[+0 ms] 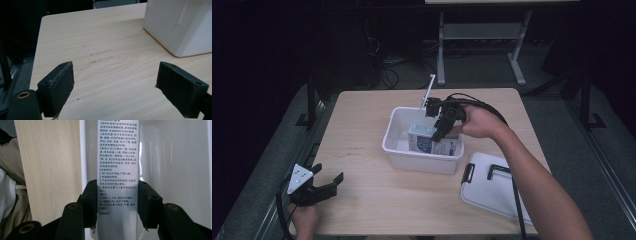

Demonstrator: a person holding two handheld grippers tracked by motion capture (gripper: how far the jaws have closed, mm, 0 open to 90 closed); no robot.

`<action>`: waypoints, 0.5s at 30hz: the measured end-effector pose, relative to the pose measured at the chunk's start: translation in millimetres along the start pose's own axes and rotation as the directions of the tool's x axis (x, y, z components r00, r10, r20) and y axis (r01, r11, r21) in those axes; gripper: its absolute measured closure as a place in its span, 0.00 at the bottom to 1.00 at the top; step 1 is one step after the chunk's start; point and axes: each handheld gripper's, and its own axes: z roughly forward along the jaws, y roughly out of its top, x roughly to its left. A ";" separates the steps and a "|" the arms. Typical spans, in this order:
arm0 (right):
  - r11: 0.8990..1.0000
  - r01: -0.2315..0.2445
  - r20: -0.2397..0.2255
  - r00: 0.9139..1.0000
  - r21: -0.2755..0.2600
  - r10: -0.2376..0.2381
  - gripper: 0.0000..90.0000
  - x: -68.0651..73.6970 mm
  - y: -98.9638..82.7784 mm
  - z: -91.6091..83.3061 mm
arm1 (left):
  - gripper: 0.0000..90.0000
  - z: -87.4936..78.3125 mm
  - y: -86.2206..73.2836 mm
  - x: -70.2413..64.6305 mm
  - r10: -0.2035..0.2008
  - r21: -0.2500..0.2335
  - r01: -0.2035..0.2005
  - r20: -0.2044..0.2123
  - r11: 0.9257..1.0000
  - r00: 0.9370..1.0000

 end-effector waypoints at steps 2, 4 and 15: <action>1.000 0.003 -0.002 1.000 0.000 -0.003 0.61 -0.1 -0.3 2.5 | 0.15 0.0 -0.1 0.0 -0.001 0.002 0.001 0.000 1.000 1.000; 1.000 0.002 0.001 1.000 0.007 -0.002 0.61 0.1 -0.4 5.4 | 0.15 0.4 -0.2 -0.3 -0.002 0.000 0.002 0.001 1.000 1.000; 1.000 -0.007 -0.007 1.000 0.010 0.007 0.61 -3.8 -4.8 23.0 | 0.15 0.2 -0.2 0.0 0.000 0.003 0.000 0.001 1.000 1.000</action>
